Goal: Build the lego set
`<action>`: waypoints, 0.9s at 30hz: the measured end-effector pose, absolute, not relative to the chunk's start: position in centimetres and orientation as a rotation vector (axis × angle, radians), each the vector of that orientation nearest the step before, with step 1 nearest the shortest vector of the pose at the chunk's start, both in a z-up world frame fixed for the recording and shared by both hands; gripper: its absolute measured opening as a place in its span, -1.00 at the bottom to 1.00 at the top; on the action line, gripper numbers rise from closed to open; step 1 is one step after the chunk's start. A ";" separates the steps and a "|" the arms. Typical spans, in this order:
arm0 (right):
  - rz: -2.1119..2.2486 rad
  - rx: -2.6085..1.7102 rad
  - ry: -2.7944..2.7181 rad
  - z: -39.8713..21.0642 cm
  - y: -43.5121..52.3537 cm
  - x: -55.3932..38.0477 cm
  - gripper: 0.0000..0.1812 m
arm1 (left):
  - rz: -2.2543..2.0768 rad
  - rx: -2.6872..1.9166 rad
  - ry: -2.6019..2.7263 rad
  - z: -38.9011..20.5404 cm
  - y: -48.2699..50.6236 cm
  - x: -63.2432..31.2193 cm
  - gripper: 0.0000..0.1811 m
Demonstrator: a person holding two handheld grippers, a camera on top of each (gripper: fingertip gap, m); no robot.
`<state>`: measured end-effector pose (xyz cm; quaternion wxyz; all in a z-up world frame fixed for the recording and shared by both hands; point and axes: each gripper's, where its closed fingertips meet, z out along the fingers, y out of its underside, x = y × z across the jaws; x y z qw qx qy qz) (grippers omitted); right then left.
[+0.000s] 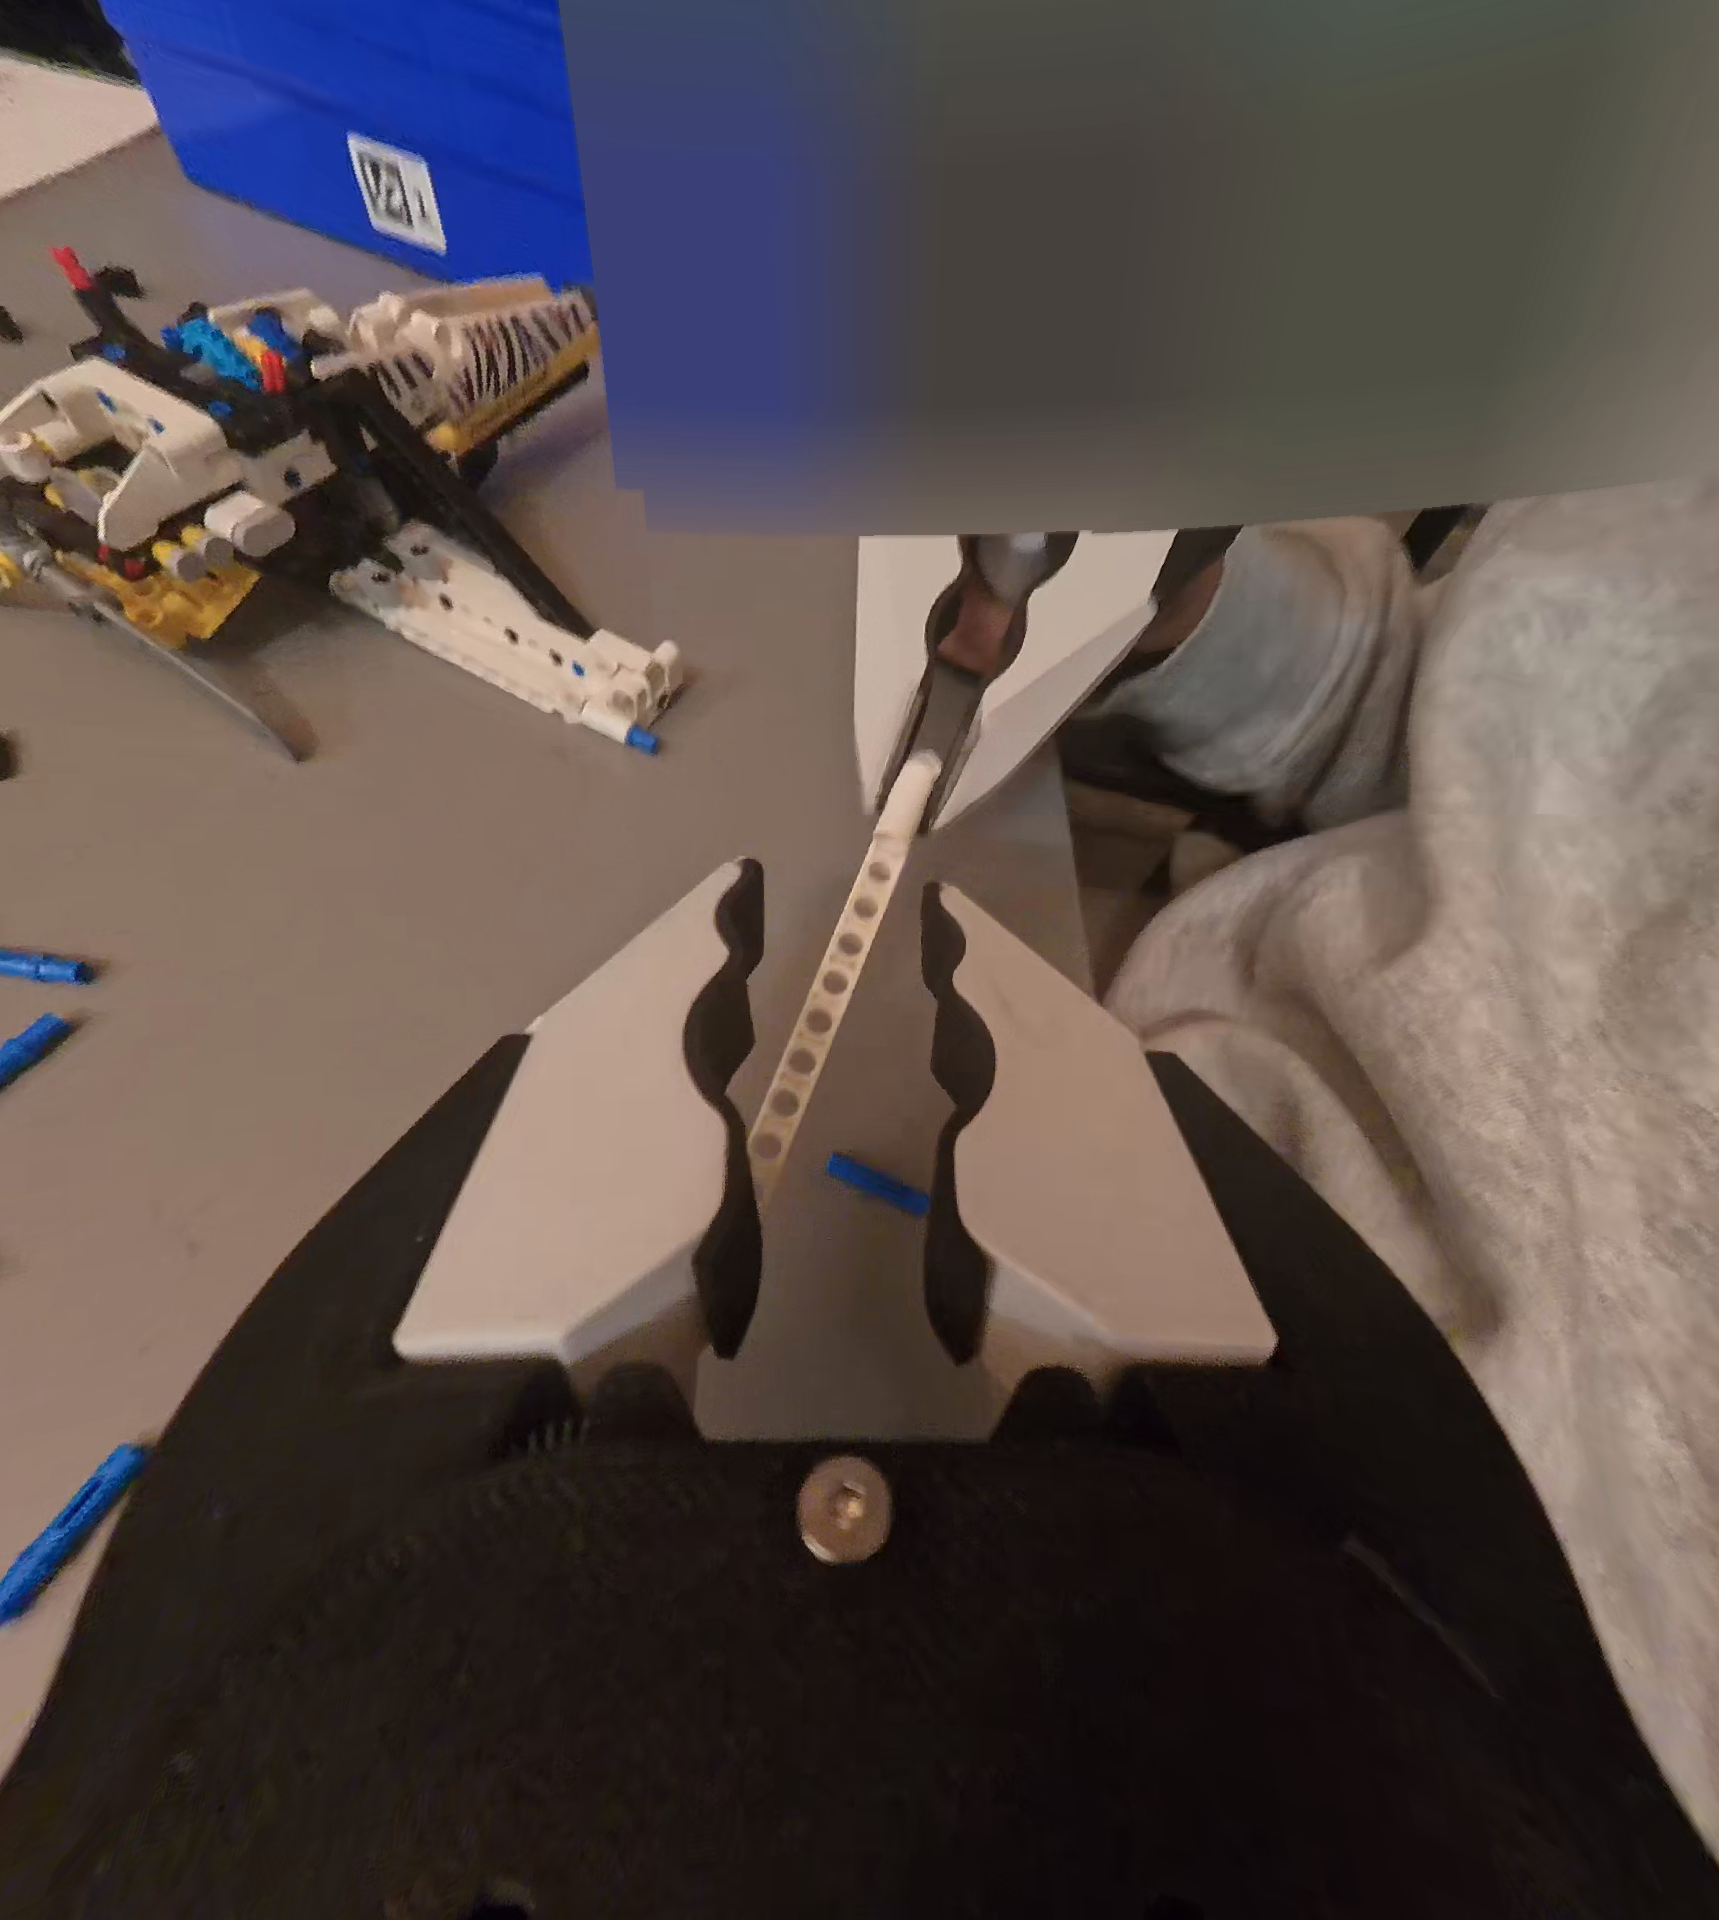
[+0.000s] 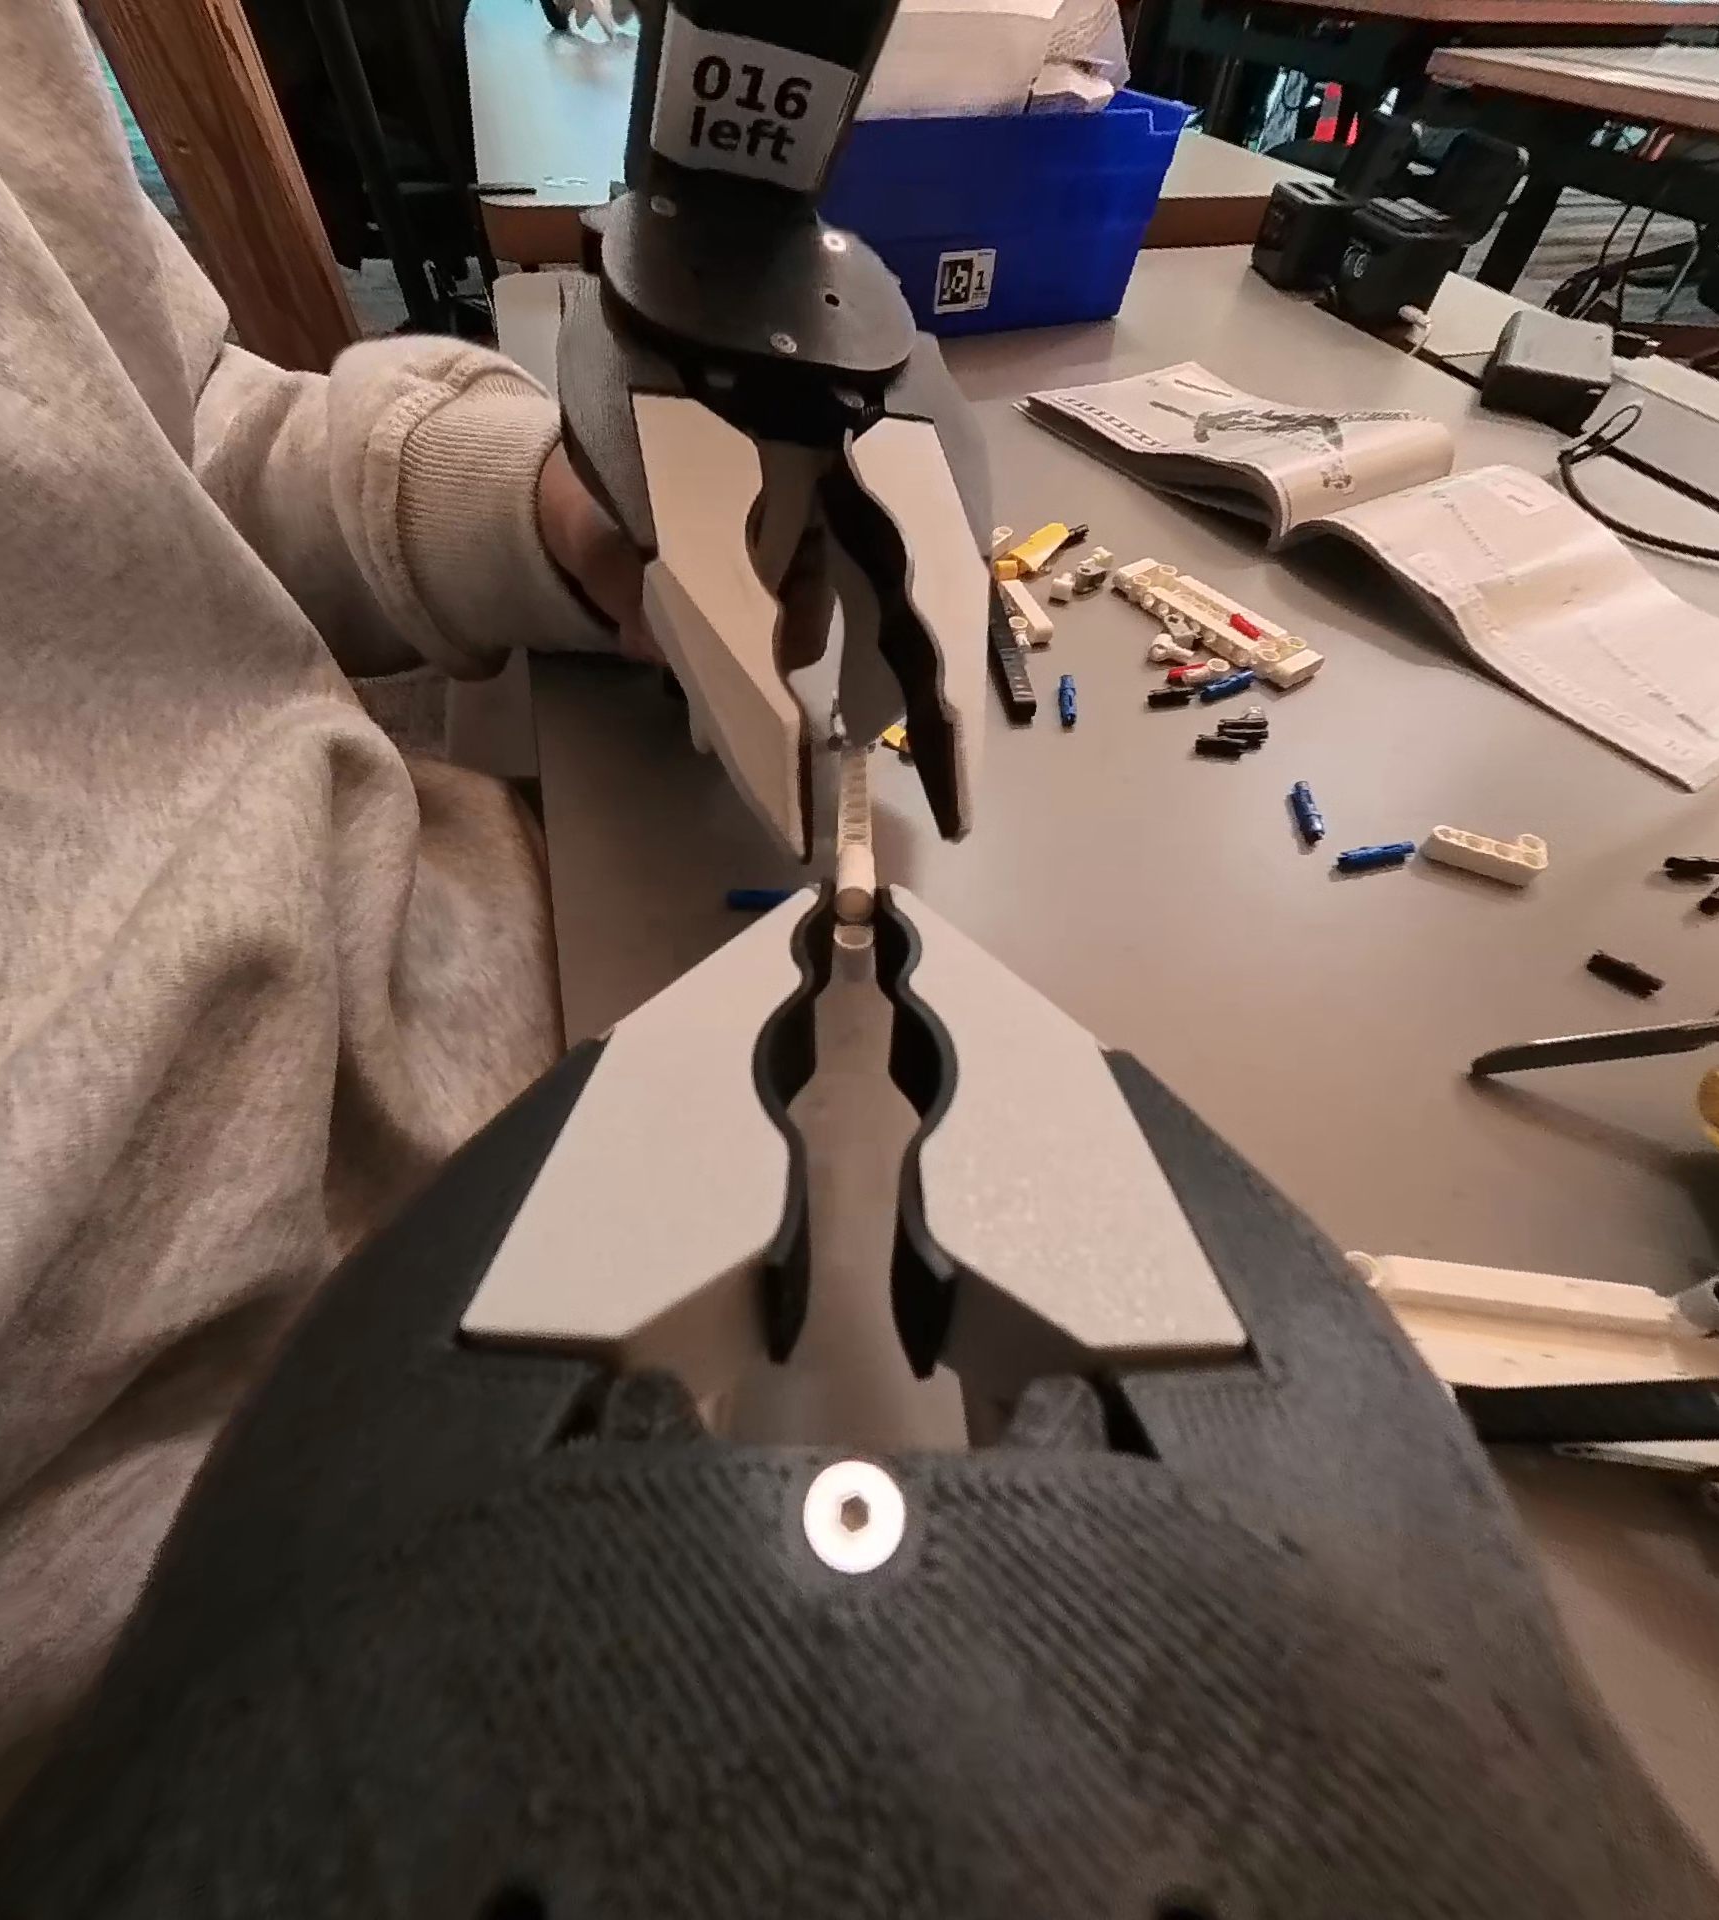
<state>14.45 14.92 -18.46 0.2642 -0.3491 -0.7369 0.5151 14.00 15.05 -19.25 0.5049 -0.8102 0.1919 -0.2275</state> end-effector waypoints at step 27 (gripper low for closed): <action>1.265 -1.561 -1.628 -19.5 21.3 12.3 -0.75 | -0.293 -2.314 0.475 -24.8 15.6 12.0 -0.93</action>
